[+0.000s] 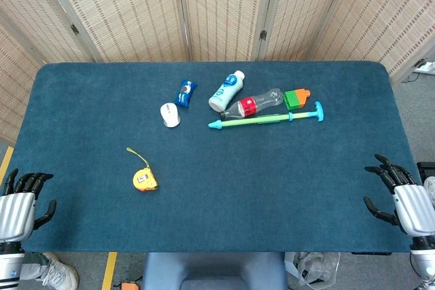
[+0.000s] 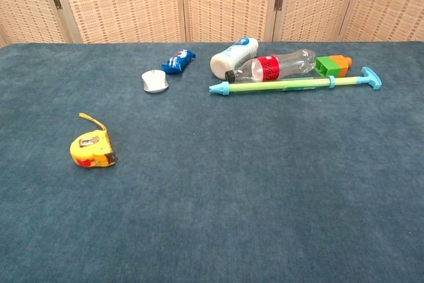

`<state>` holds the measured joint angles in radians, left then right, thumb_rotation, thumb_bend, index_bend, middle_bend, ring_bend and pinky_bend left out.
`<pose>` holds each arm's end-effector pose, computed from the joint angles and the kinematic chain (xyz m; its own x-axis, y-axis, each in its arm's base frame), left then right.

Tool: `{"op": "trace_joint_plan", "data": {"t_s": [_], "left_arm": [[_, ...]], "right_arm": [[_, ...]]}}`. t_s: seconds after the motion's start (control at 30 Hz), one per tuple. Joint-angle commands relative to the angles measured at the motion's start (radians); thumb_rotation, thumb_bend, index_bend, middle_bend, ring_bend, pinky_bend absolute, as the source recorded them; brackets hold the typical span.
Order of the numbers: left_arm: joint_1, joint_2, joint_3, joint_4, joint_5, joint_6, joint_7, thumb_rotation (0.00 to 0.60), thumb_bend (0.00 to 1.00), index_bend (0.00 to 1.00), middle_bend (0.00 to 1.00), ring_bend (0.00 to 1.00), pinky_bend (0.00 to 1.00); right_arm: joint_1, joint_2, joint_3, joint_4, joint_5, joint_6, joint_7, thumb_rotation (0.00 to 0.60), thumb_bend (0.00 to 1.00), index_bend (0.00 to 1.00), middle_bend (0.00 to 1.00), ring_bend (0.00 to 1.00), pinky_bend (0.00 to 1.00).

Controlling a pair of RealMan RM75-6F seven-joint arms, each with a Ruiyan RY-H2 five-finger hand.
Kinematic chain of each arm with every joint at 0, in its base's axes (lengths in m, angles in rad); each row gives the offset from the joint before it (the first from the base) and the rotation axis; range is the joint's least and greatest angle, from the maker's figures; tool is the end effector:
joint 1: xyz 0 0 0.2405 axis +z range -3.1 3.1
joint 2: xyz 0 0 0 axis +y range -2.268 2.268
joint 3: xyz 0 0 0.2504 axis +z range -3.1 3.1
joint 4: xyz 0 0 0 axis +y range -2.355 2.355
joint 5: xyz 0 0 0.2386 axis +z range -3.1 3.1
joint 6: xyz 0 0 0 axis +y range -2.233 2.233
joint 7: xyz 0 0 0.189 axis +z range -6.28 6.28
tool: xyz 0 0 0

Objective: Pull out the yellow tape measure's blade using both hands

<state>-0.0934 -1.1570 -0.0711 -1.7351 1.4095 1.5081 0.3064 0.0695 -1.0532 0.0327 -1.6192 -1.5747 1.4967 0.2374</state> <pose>-0.2945 0.2321 0.1187 0.5174 -0.0112 0.8557 0.8543 0.0649 -0.5157 -0.3136 -0.2189 0.1442 0.2320 -0.0255 0.9724 -0.9711 -0.0632 0.2301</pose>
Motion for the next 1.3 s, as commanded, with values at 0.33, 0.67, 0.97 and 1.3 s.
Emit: {"op": "trace_joint_plan", "data": {"t_s": [0.33, 0.67, 0.97, 1.3], "left_arm": [[-0.023, 0.006, 0.0, 0.004, 0.027, -0.024, -0.001, 0.6, 0.43, 0.27, 0.27, 0.2, 0.07], [-0.112, 0.017, -0.011, 0.009, 0.082, -0.129, -0.053, 0.6, 0.43, 0.27, 0.27, 0.2, 0.08], [-0.295, 0.02, 0.003, 0.077, 0.184, -0.367, -0.14, 0.6, 0.43, 0.2, 0.22, 0.17, 0.08], [-0.461, -0.011, 0.015, 0.113, 0.196, -0.594, -0.195, 0.6, 0.52, 0.16, 0.2, 0.14, 0.07]], "right_arm": [[-0.003, 0.009, 0.001, -0.008, -0.005, 0.01, -0.003, 0.6, 0.37, 0.23, 0.12, 0.19, 0.15], [-0.009, 0.014, -0.001, -0.007, -0.013, 0.024, 0.003, 0.6, 0.37, 0.23, 0.12, 0.19, 0.15], [-0.012, 0.018, -0.003, -0.011, -0.012, 0.026, 0.0, 0.6, 0.37, 0.23, 0.12, 0.19, 0.15], [-0.015, 0.026, -0.003, -0.021, -0.009, 0.027, -0.007, 0.6, 0.37, 0.23, 0.12, 0.19, 0.15]]}}
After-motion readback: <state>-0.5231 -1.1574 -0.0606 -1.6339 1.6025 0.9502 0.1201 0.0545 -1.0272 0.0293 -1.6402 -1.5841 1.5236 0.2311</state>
